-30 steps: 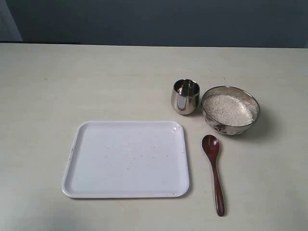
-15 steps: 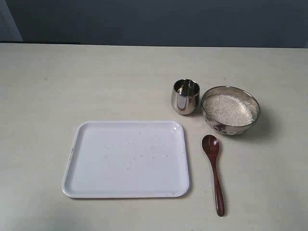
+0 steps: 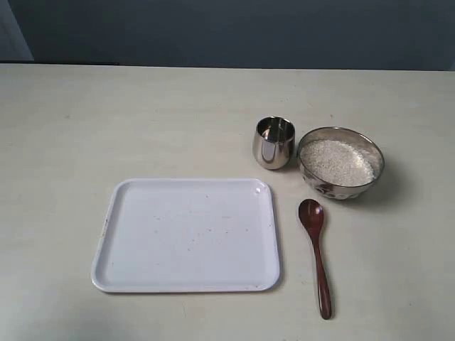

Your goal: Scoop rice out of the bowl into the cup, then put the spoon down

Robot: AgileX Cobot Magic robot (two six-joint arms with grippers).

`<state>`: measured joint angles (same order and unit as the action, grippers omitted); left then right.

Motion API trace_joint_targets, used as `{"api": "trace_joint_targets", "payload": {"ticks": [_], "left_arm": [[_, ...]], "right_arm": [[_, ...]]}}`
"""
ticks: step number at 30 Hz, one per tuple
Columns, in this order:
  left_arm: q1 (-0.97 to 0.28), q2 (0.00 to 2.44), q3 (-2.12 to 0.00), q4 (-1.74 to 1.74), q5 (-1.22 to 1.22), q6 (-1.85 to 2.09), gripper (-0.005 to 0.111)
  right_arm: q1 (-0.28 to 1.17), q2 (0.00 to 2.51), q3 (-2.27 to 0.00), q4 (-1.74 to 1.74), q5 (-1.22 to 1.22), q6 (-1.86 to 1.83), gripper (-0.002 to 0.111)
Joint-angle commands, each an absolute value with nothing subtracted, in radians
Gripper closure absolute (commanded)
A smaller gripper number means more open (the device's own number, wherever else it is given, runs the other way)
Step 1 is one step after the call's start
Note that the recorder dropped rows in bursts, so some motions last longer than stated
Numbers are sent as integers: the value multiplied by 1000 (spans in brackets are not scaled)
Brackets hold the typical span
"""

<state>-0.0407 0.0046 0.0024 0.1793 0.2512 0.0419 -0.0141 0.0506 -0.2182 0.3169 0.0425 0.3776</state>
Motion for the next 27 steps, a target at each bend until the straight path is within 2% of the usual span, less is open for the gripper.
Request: {"api": "trace_joint_targets", "payload": {"ticks": [1,4,6,7,10,16,19,27], "left_arm": [[-43,0,0,178,240,36,106],[-43,0,0,178,240,36,106],[-43,0,0,178,240,36,106],[-43,0,0,178,240,36,106],[-43,0,0,178,240,36,106],[-43,0,0,178,240,36,106],[-43,0,0,178,240,36,106],[-43,0,0,178,240,36,106]], "right_arm": [[-10,360,-562,160,457,289,109],[-10,787,-870,230,892,47,109],[-10,1014,-955,342,1111,-106,109],[-10,1073,-957,386,1137,-156,109],[90,1232,-899,411,1111,-193,109],[364,1328,-770,390,882,-65,109],[458,1379,-770,395,854,-53,109],[567,1503,-770,389,854,-50,109]]}}
